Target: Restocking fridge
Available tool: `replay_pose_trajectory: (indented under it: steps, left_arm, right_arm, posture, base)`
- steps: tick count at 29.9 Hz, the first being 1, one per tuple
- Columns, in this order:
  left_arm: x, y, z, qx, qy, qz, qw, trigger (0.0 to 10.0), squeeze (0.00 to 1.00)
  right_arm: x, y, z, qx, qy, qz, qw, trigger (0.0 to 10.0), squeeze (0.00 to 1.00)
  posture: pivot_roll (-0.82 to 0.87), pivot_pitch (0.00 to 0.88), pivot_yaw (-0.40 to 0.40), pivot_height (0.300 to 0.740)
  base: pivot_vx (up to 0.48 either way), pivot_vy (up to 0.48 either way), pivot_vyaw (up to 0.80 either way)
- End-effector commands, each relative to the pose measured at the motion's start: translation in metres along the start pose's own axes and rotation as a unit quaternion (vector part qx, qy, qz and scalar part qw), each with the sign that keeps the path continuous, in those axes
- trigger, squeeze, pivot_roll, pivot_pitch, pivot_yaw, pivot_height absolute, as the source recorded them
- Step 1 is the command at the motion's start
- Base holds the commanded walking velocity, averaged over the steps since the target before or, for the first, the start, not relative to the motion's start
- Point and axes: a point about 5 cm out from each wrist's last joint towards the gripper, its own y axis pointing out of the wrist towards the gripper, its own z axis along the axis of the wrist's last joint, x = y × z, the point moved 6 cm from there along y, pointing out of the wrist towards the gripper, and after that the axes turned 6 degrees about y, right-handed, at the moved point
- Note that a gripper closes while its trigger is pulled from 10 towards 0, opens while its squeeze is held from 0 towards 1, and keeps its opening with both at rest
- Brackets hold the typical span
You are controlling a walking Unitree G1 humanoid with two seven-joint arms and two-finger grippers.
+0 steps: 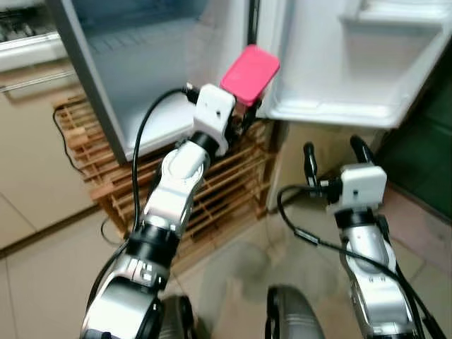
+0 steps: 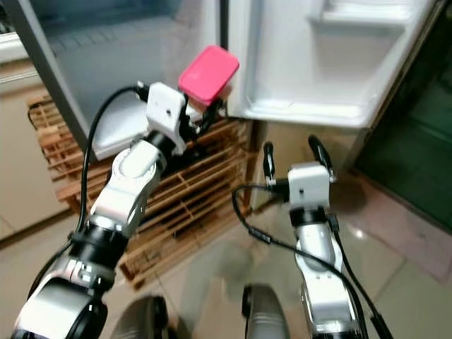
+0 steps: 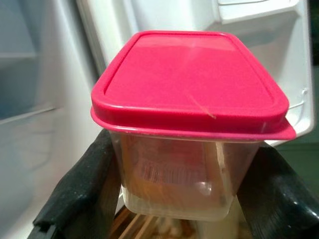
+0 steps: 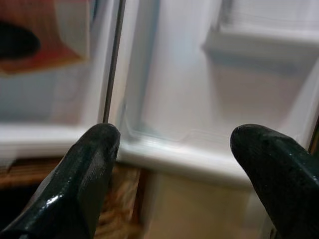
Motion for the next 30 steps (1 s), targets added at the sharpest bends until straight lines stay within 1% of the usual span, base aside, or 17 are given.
replay_pose_trajectory:
  steps: [1,3,4,6,11,13,16,20,25,28,30]
  left_arm:
    - [-0.010,-0.002,0.000,0.000,0.007,0.008,1.000,10.0,0.00]
    - [-0.009,-0.002,0.000,0.002,0.010,0.002,1.000,10.0,0.00]
    - [-0.008,-0.002,0.002,0.008,0.000,-0.002,1.000,10.0,0.00]
    - [-0.006,-0.003,0.006,0.020,-0.010,-0.010,1.000,10.0,0.00]
    - [-0.004,-0.002,0.007,0.022,-0.008,-0.014,1.000,10.0,0.00]
    - [-0.003,0.000,0.008,0.026,-0.012,-0.016,0.999,10.0,0.00]
    - [-0.003,0.001,0.011,0.031,-0.012,-0.019,0.999,10.0,0.00]
    - [-0.003,0.001,0.018,0.043,-0.017,-0.023,0.999,10.0,0.00]
    - [-0.007,0.000,0.017,0.042,-0.013,-0.020,0.999,10.0,0.00]
    - [-0.011,0.002,0.021,0.045,-0.005,-0.016,0.999,10.0,0.00]
    - [-0.011,0.003,0.022,0.042,-0.006,-0.023,0.999,10.0,0.00]
  right_arm:
    - [-0.004,0.006,0.004,0.004,0.004,0.006,1.000,10.0,0.00]
    - [-0.004,0.006,0.004,0.005,0.008,0.006,1.000,10.0,0.00]
    - [-0.004,0.006,0.005,0.007,0.008,0.005,1.000,10.0,0.00]
    - [-0.003,0.006,0.006,0.008,0.008,0.004,1.000,10.0,0.00]
    - [-0.004,0.006,0.006,0.010,-0.002,0.008,1.000,10.0,0.00]
    - [-0.004,0.008,0.006,0.012,-0.012,0.010,1.000,10.0,0.00]
    - [-0.003,0.009,0.009,0.017,-0.014,0.011,1.000,10.0,0.00]
    - [0.000,0.010,0.013,0.021,-0.020,0.009,1.000,10.0,0.00]
    - [0.000,0.009,0.014,0.023,-0.023,0.007,0.999,10.0,0.00]
    - [0.000,0.010,0.018,0.032,-0.029,0.010,0.999,10.0,0.00]
    - [-0.001,0.010,0.018,0.028,-0.025,0.010,0.999,10.0,0.00]
  posture:
    - [-0.15,0.000,0.028,0.609]
    - [-0.15,0.000,0.028,0.609]
    - [-0.16,0.000,0.029,0.609]
    - [-0.16,0.000,0.030,0.609]
    - [-0.16,0.000,0.030,0.609]
    - [-0.16,0.000,0.027,0.609]
    - [-0.17,0.000,0.025,0.609]
    - [-0.17,0.000,0.050,0.609]
    - [-0.17,0.000,0.054,0.609]
    - [-0.17,0.000,0.062,0.609]
    - [-0.17,0.000,0.066,0.609]
  base:
    - [0.000,0.000,-0.73]
    - [0.000,0.000,-0.73]
    - [0.292,0.000,-0.76]
    - [0.412,-0.244,-0.80]
    - [0.415,-0.049,-0.80]
    - [0.433,0.000,0.00]
    - [0.439,0.000,0.00]
    - [0.442,0.000,0.00]
    - [0.000,0.000,0.00]
    - [0.000,0.000,0.00]
    - [0.000,0.000,-0.28]
